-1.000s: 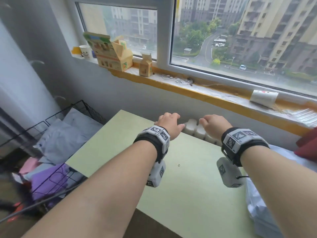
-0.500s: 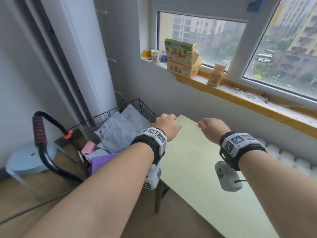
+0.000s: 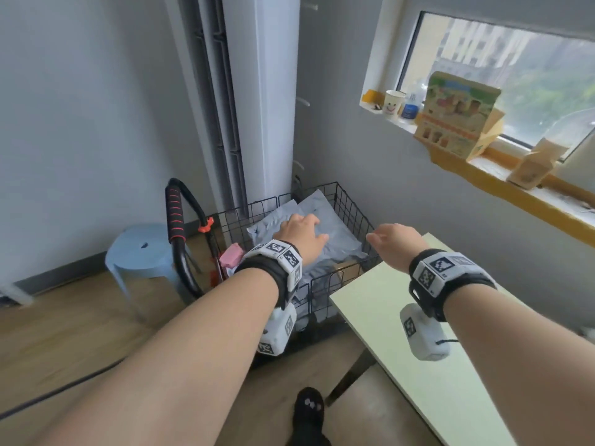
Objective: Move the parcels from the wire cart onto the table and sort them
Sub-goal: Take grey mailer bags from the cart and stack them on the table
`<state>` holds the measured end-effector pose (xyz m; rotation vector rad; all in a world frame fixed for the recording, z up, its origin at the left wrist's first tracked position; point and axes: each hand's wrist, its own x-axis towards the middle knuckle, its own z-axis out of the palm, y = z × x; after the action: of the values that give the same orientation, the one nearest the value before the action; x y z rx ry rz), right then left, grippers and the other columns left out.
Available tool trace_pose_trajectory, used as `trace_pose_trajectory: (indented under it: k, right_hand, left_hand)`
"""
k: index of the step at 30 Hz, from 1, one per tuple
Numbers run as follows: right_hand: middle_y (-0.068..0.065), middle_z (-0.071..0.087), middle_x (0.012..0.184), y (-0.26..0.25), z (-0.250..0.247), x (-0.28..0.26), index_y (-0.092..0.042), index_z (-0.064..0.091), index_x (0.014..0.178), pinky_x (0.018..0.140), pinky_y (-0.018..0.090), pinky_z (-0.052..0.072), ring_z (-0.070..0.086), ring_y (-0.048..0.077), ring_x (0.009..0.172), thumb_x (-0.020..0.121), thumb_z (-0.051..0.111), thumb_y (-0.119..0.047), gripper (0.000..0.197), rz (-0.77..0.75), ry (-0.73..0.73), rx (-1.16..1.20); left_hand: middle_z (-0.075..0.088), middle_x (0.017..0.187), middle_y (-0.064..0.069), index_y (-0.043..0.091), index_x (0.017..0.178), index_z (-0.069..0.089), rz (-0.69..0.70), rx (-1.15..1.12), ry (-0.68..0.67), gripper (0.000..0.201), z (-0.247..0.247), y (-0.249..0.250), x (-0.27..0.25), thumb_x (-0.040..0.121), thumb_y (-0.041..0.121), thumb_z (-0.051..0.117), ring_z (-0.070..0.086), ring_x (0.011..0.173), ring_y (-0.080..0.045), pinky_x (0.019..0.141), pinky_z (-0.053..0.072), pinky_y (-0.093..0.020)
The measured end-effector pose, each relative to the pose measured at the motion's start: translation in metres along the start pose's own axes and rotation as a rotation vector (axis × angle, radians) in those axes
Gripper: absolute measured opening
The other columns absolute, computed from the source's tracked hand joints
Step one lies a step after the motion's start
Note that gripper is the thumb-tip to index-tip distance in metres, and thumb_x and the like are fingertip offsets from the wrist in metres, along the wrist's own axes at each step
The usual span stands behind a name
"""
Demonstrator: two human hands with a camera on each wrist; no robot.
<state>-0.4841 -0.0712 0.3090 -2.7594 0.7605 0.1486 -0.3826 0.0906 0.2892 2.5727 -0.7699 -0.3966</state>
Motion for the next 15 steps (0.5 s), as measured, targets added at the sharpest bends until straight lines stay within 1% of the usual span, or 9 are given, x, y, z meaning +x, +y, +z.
trace_pose_trajectory:
  k: [3,7,9,10,15]
  right_hand:
    - [0.013,0.064,0.1,-0.02,0.005,0.023,-0.005,0.062,0.1,0.076,0.033,0.045,0.06,0.031,0.093,0.1,0.036,-0.029,0.036,-0.05,-0.024,-0.026]
    - [0.011,0.062,0.091,-0.039,0.014,0.059,-0.007,0.061,0.091,0.07,0.03,0.042,0.058,0.028,0.084,0.097,0.039,-0.027,0.031,-0.044,-0.016,0.039]
    - [0.01,0.063,0.091,-0.044,0.019,0.083,-0.01,0.059,0.086,0.07,0.03,0.041,0.058,0.027,0.082,0.096,0.04,-0.03,0.029,-0.057,-0.009,0.053]
    - [0.01,0.063,0.093,-0.046,0.022,0.096,-0.011,0.059,0.087,0.071,0.03,0.041,0.057,0.027,0.082,0.096,0.04,-0.031,0.029,-0.067,-0.007,0.054]
    - [0.007,0.065,0.102,-0.047,0.03,0.158,-0.014,0.064,0.104,0.075,0.03,0.044,0.058,0.023,0.087,0.097,0.04,-0.036,0.033,-0.078,-0.041,0.07]
  left_hand:
    - [0.04,0.143,-0.01,0.022,0.137,0.042,-0.044,0.008,0.02,0.048,-0.011,-0.025,0.014,0.094,0.044,0.046,0.039,0.131,-0.031,0.11,0.034,-0.044]
    - [0.042,0.14,-0.012,0.021,0.136,0.045,-0.086,0.014,0.073,0.047,-0.025,-0.048,0.036,0.094,0.041,0.048,0.041,0.129,-0.032,0.108,0.035,-0.041]
    - [0.043,0.139,-0.011,0.02,0.135,0.046,-0.1,0.022,0.096,0.045,-0.03,-0.057,0.051,0.095,0.041,0.047,0.041,0.129,-0.031,0.106,0.036,-0.04]
    - [0.043,0.14,-0.011,0.02,0.136,0.045,-0.112,0.022,0.095,0.046,-0.031,-0.061,0.06,0.095,0.041,0.047,0.04,0.13,-0.03,0.106,0.036,-0.039]
    - [0.043,0.139,-0.01,0.02,0.135,0.045,-0.149,0.014,0.053,0.048,-0.032,-0.075,0.113,0.094,0.043,0.047,0.042,0.129,-0.03,0.106,0.037,-0.041]
